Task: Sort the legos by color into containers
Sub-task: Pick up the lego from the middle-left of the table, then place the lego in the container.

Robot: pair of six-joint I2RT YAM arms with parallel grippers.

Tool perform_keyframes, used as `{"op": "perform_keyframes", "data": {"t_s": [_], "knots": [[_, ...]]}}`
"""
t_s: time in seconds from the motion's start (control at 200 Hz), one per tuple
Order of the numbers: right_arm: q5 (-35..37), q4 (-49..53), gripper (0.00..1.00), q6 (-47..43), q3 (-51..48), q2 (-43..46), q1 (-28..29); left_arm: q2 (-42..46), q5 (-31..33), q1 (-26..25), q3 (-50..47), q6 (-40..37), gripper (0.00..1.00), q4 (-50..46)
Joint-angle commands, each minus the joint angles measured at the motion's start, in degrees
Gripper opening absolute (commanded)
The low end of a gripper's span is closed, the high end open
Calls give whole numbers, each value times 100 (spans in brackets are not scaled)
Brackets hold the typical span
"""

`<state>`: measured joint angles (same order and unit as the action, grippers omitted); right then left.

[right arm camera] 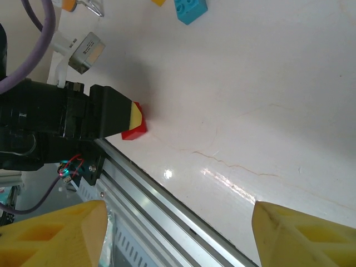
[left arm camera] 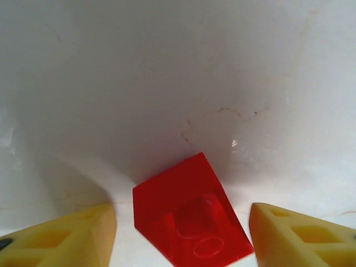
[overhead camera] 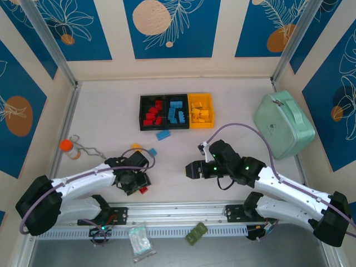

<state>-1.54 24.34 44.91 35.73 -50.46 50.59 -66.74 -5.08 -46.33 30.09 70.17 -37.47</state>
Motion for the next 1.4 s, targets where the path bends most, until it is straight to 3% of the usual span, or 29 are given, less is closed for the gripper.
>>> {"op": "perform_keyframes", "data": {"t_s": [0.0, 0.065, 0.155, 0.4, 0.86, 1.176, 1.396], "knots": [[-31, -139, 69, 135, -133, 46, 44, -174, 84, -44, 188, -27, 47, 185], [-34, -165, 69, 174, -190, 76, 47, -190, 127, -45, 209, -29, 35, 229], [-56, -216, 69, 211, -238, 87, 50, -84, 285, -27, 269, -30, 30, 297], [-148, -379, 69, 117, -96, -157, 115, -170, 128, 625, 832, -747, 28, 481], [391, -878, 68, 180, 389, -847, 170, -1469, -14, 1864, 3067, -2258, 27, 4], [555, -900, 68, 326, 402, -852, 103, -2986, 283, 2455, 4981, -2982, 27, -410], [777, -716, 68, 422, 363, -706, 115, -4277, 560, 2598, 6499, -3203, 27, -759]]}}
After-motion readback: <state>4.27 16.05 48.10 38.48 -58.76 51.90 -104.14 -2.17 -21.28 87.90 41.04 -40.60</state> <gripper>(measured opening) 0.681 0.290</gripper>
